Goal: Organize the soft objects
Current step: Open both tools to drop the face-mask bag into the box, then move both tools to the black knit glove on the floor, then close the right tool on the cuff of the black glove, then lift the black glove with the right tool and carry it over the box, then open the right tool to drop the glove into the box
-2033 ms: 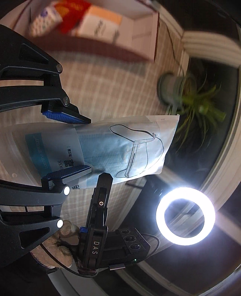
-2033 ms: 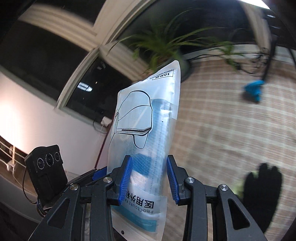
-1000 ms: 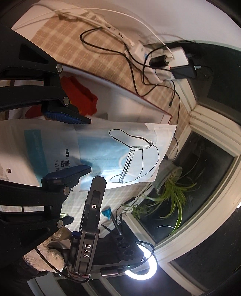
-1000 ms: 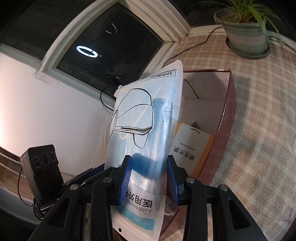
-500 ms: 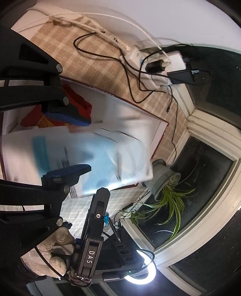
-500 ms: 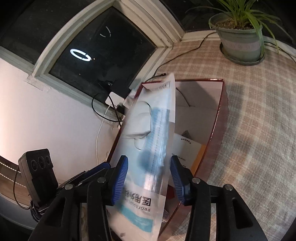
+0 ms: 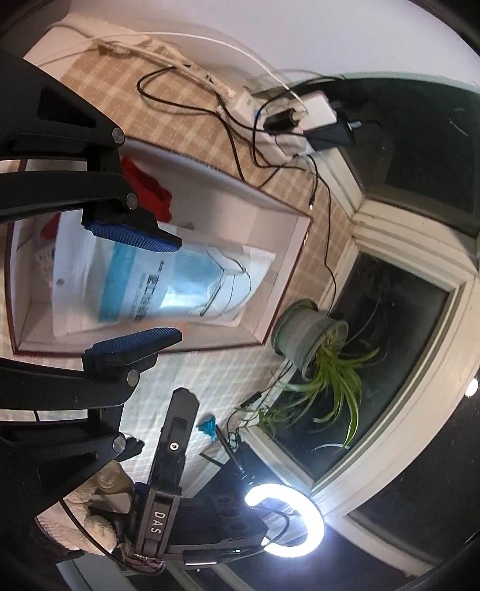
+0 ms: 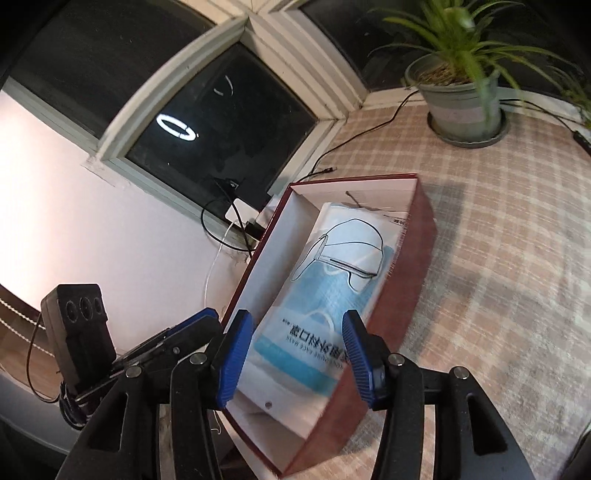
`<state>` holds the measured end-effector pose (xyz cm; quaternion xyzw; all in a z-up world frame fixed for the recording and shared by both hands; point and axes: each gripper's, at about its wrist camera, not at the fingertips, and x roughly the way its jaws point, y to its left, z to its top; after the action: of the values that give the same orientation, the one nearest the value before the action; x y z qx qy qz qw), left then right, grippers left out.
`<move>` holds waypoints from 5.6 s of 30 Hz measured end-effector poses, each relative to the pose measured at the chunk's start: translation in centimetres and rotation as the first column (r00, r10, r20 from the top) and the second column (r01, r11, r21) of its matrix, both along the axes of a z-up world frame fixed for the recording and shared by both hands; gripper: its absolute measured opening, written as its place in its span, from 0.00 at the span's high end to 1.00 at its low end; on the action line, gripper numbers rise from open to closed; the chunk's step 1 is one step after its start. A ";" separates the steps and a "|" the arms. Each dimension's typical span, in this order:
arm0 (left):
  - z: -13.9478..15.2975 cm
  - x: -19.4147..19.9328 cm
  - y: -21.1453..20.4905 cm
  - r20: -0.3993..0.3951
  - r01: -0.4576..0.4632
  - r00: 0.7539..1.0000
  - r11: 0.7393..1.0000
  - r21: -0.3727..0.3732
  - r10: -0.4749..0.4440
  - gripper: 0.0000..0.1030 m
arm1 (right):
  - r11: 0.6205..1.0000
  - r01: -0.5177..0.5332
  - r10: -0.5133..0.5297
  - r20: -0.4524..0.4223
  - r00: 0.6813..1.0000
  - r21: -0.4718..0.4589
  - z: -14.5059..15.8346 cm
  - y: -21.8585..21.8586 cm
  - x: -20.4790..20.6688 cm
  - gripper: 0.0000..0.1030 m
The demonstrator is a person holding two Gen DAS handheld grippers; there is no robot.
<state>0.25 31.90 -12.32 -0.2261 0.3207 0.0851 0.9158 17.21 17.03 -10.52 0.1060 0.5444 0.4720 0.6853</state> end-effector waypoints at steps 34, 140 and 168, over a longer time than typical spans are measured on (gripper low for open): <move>-8.9 8.5 -28.4 -0.143 0.434 0.881 0.890 -0.140 -0.452 0.54 | 0.921 0.319 -0.312 0.069 0.948 -0.225 -7.8 -39.7 -0.6 0.40; 0.4 -0.6 -9.3 0.048 0.218 0.975 0.976 -0.006 -0.218 0.60 | 0.986 -0.124 0.134 -0.091 0.987 0.110 1.3 -3.0 -3.7 0.77; -2.0 -0.6 -0.2 -0.029 0.041 0.999 0.999 -0.005 -0.041 0.58 | 0.991 -0.136 0.137 -0.078 0.988 0.020 -0.8 5.0 -1.6 0.73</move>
<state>-0.33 31.73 -14.33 -0.2200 0.3387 0.0688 0.9122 15.59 21.99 -11.28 0.0921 0.5737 0.5170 0.6286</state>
